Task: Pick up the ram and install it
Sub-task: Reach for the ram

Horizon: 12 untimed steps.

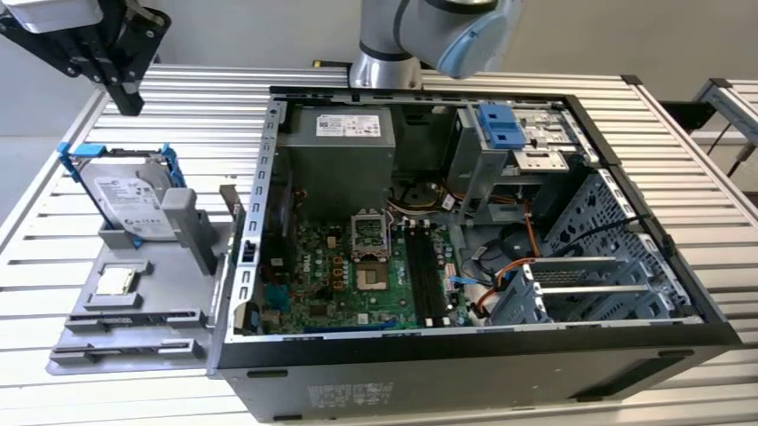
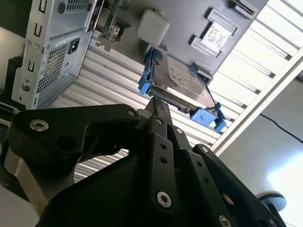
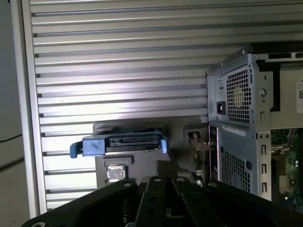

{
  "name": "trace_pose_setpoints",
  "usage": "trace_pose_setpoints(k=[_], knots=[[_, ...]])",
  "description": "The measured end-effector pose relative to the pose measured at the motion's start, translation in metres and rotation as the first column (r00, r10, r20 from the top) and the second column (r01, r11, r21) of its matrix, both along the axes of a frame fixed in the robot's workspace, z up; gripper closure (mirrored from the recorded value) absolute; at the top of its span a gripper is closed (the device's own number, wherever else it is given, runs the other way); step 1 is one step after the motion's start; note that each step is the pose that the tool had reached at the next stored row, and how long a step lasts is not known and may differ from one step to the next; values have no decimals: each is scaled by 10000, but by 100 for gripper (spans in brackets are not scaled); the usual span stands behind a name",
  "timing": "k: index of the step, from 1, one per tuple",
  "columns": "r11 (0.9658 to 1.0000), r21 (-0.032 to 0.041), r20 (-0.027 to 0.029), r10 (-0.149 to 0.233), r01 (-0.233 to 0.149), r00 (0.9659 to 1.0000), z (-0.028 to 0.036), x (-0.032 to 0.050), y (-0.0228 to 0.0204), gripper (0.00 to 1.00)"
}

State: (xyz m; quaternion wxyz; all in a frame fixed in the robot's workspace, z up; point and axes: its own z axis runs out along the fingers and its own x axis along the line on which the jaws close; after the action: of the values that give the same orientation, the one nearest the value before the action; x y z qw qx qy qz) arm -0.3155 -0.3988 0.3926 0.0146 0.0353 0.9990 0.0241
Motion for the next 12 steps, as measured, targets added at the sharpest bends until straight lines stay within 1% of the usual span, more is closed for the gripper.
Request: trace_pose_setpoints(k=[3,10,11,12], knots=[[10000,0,0,1,-1,10000,0,-112,0,100],[10000,0,1,0,0,10000,0,-338,0,100],[10000,0,0,1,-1,10000,0,-384,0,100],[10000,2,1,0,0,10000,-1,-406,0,100]])
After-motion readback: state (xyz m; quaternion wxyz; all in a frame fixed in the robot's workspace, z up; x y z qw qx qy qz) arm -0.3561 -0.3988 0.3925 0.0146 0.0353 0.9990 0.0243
